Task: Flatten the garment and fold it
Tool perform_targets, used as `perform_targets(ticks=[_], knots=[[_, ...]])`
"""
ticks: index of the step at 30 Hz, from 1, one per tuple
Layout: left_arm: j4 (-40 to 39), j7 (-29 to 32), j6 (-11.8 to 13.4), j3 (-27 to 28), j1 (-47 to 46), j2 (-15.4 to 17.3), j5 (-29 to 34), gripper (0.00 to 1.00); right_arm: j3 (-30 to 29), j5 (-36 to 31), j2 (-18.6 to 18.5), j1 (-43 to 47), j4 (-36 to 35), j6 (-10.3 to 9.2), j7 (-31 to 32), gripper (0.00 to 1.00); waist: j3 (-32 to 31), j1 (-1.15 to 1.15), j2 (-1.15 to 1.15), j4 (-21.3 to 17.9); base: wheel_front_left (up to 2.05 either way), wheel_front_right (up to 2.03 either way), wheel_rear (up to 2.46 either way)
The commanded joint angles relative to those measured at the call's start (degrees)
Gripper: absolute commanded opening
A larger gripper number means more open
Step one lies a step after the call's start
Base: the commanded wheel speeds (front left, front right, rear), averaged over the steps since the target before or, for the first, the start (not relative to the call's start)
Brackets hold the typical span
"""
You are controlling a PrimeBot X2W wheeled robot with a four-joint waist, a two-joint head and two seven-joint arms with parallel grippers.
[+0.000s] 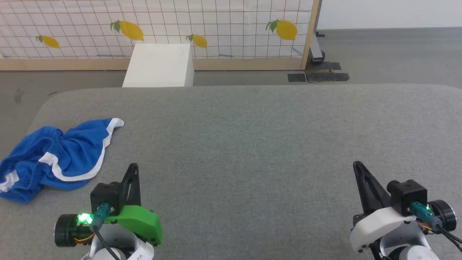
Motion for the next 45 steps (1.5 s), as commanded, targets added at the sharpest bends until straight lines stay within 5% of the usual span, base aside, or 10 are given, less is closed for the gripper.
perform_targets(ticks=[1, 37, 38, 45], knots=[[-0.2, 0.1, 0.4, 0.2, 0.7, -0.3, 0.7, 0.0, 0.1, -0.3, 0.1, -1.0, -0.3, -0.09, 0.0, 0.0, 0.0, 0.0, 0.0, 0.0, 0.0, 0.0, 0.0], [-0.2, 0.1, 0.4, 0.2, 0.7, -0.3, 0.7, 0.0, 0.1, -0.3, 0.1, -1.0, -0.3, -0.09, 0.0, 0.0, 0.0, 0.0, 0.0, 0.0, 0.0, 0.0, 0.0], [-0.2, 0.1, 0.4, 0.2, 0.7, -0.3, 0.7, 1.0, 0.1, -0.3, 0.1, -1.0, -0.3, -0.09, 0.0, 1.0, 0.0, 0.0, 0.0, 0.0, 0.0, 0.0, 0.0], [0.3, -0.3, 0.1, -0.4, -0.1, 0.0, -0.5, 1.0, -0.1, -0.1, 0.0, -0.1, 0.1, 0.0, -0.3, 1.0, 0.0, 0.0, 0.0, 0.0, 0.0, 0.0, 0.0]])
